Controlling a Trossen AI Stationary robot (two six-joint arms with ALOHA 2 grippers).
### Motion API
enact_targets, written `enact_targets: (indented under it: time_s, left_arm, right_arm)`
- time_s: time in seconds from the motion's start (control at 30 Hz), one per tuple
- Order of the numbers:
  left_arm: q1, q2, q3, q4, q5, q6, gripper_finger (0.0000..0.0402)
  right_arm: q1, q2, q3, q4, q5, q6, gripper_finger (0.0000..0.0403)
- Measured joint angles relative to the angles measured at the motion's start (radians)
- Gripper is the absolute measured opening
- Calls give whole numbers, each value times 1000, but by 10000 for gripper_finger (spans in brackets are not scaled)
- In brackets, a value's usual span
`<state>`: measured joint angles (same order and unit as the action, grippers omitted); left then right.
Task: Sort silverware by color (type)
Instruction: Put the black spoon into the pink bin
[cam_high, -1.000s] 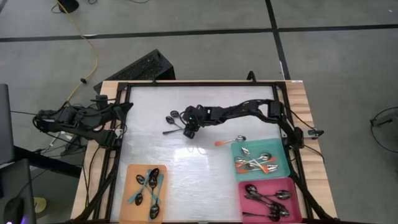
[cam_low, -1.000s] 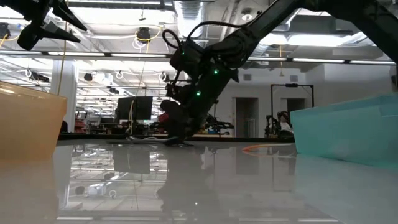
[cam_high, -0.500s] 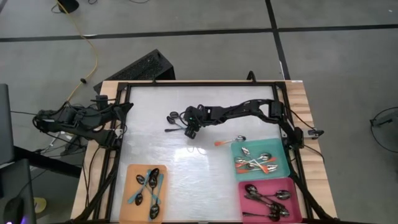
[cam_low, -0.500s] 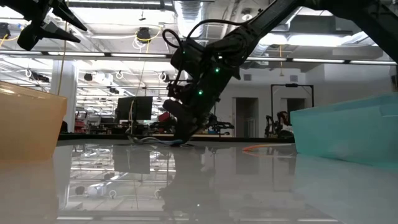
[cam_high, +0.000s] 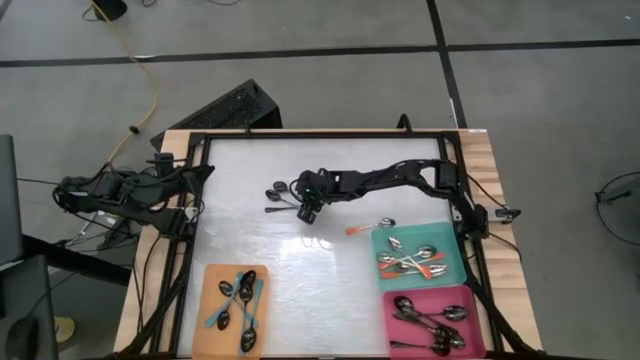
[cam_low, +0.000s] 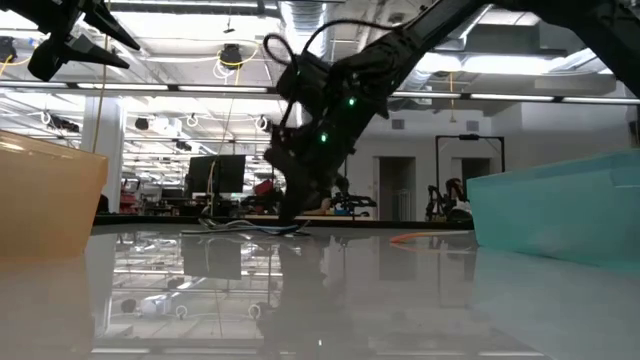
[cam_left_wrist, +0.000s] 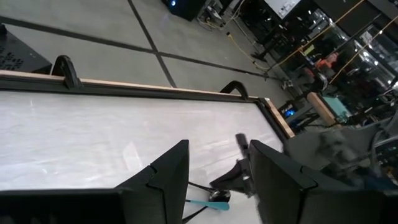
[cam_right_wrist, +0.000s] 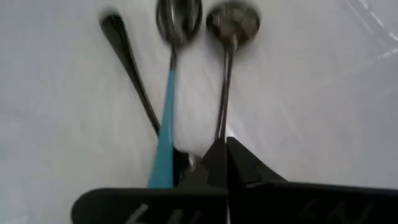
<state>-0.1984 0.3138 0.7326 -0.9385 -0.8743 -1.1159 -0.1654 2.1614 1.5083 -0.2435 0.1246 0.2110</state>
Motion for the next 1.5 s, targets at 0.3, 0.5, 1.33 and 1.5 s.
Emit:
enact_targets:
  time_s: [0.3,0.5,1.33,1.5]
  left_arm:
    - [0,0,0,0,5,16,151]
    - [0,0,0,0,5,16,151]
    - [0,0,0,2,-22,57,151]
    - [0,0,0,2,-22,57,151]
  right_arm:
    - [-8,-76,7,16,2,21,2]
    - [-12,-79,7,71,4,-53,54]
    - [65,25,5,-34,194,-105,163]
    - [78,44,11,-37,166,-58,163]
